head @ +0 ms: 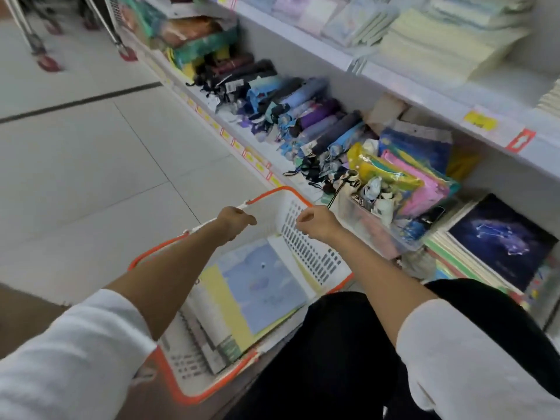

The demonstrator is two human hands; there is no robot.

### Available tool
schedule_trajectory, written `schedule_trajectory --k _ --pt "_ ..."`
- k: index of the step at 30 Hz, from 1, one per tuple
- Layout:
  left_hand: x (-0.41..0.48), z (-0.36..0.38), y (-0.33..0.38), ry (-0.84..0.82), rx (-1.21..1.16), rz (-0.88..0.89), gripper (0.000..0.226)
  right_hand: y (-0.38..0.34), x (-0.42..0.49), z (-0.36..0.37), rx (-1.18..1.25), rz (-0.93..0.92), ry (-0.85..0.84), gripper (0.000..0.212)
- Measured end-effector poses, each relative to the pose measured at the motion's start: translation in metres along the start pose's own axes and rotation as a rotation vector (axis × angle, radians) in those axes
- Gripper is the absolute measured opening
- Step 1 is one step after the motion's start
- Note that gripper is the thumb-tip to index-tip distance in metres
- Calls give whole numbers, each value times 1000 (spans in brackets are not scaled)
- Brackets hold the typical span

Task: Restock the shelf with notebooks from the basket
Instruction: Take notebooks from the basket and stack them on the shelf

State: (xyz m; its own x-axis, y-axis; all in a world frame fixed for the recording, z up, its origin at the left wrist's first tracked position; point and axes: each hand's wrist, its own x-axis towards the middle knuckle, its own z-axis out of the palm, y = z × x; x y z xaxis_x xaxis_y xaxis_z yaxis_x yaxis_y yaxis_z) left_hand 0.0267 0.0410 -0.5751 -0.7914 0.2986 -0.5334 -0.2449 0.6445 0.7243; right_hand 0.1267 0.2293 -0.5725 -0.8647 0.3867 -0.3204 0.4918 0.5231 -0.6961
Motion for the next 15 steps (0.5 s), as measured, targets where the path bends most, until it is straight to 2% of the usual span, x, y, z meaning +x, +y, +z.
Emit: schedule_trajectory --k 2,4,9,11,15 --pt "11 -2 -24 -7 -35 -57 32 6 9 13 -11 43 -74 5" --pt "20 -1 -50 -18 -75 -124 33 16 18 28 -34 105 -142 10" --pt "37 11 -121 0 -176 -386 19 47 31 68 -62 271 -284 19" --pt "41 18 -146 -11 -197 -464 13 56 34 80 -78 318 -308 16" --pt "49 32 -178 -55 -206 -534 13 80 42 97 -76 436 -301 27"
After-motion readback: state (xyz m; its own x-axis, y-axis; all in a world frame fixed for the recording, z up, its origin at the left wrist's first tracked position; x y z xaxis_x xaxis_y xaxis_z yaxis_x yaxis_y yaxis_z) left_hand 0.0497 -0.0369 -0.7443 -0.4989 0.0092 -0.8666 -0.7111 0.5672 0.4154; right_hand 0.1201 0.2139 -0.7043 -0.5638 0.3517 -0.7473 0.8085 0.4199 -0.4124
